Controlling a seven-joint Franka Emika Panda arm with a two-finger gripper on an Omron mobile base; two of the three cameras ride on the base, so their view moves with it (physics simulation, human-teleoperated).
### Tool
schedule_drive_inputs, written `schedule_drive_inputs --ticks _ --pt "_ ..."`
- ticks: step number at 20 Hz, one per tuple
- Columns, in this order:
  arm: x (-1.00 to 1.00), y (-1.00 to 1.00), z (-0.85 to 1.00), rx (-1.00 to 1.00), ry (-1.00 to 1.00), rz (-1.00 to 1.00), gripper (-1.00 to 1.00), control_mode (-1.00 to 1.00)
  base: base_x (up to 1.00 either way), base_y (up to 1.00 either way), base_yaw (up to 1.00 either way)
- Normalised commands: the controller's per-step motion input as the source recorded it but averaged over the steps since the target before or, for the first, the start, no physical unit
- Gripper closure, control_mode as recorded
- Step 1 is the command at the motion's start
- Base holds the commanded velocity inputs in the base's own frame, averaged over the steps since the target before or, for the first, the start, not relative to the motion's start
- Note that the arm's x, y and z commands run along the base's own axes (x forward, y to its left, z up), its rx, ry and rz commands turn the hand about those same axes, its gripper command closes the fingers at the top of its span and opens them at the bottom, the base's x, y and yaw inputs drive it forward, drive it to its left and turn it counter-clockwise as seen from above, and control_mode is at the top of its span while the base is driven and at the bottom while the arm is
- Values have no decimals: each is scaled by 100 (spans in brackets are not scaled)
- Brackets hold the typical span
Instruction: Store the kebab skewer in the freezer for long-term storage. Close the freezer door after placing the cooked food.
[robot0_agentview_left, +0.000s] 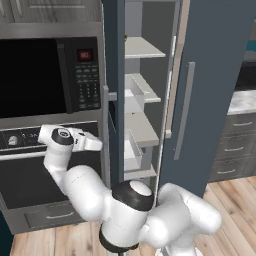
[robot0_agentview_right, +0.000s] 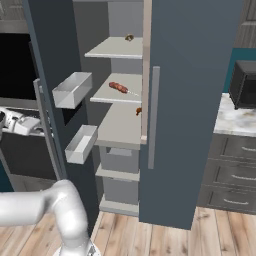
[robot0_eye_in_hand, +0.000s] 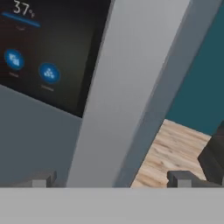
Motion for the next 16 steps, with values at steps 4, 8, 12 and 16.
schedule_drive_inputs --ticks 4,8,12,16 --pt "3 -30 -8 0 9 0 -100 -100 0 0 0" --pt "0 -65 -2 0 7 0 -100 -100 0 0 0" --pt "-4 -97 0 0 0 0 -100 -100 0 0 0" --pt "0 -100 0 0 0 2 -100 -100 0 0 0"
